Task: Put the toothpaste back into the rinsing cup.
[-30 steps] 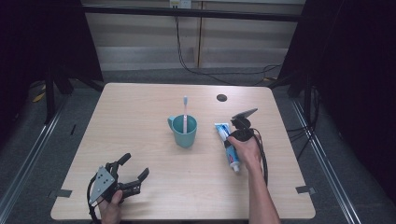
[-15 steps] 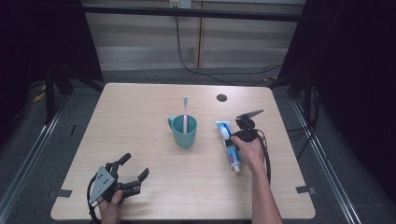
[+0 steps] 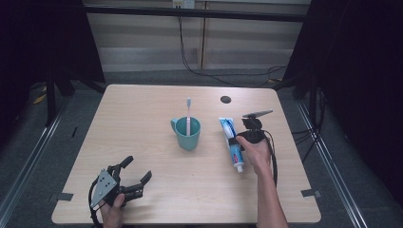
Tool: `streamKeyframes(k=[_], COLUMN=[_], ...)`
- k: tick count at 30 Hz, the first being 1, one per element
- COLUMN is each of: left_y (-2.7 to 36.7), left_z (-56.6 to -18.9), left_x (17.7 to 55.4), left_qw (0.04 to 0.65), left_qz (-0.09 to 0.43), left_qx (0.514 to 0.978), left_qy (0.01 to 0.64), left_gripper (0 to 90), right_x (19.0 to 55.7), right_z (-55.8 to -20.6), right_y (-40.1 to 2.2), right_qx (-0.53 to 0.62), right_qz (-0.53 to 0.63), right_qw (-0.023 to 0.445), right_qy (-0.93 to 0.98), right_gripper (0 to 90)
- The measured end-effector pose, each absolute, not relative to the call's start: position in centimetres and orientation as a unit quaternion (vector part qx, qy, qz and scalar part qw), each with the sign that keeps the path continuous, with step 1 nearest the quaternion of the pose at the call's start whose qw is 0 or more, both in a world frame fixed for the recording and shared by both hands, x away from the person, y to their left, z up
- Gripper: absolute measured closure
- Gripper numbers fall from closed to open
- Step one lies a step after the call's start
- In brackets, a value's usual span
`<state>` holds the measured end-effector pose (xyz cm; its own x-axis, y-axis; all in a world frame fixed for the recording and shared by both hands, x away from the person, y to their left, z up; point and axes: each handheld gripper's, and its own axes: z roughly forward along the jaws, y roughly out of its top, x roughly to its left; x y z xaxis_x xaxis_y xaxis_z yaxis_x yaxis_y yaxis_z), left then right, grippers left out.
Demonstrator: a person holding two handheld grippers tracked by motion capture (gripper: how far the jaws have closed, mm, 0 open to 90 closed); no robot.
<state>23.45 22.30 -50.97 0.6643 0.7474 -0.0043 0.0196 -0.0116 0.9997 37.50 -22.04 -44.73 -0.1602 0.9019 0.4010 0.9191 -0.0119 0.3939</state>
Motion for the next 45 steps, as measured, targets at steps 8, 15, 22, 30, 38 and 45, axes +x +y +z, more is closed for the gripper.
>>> streamKeyframes(k=[8,15,22,30,38,45], left_y=[22.3,22.3,22.3,22.3,22.3,22.3], left_z=[-51.0,-51.0,-51.0,-51.0,-51.0,-51.0], left_x=[23.4,23.5,23.4,23.4,23.4,23.4], left_qw=[0.638,0.639,0.638,0.638,0.64,0.638], left_qz=[0.285,0.285,0.285,0.285,0.284,0.285], left_qx=[0.652,0.652,0.652,0.652,0.651,0.652], left_qy=[0.294,0.294,0.294,0.294,0.294,0.294], left_gripper=[15.7,15.7,15.7,15.7,15.7,15.7], right_x=[37.1,36.7,36.2,35.5,35.3,35.1], right_z=[-43.9,-43.3,-42.7,-41.8,-41.5,-41.1], right_y=[-22.2,-22.3,-22.6,-22.9,-22.8,-22.7], right_qx=[-0.637,-0.629,-0.617,-0.603,-0.599,-0.59], right_qz=[-0.324,-0.342,-0.366,-0.398,-0.416,-0.434], right_qw=[-0.003,-0.016,-0.031,-0.053,-0.064,-0.081], right_qy=[-0.7,-0.698,-0.696,-0.689,-0.682,-0.676], right_gripper=[72.1,72.1,72.1,72.1,72.1,72.1])
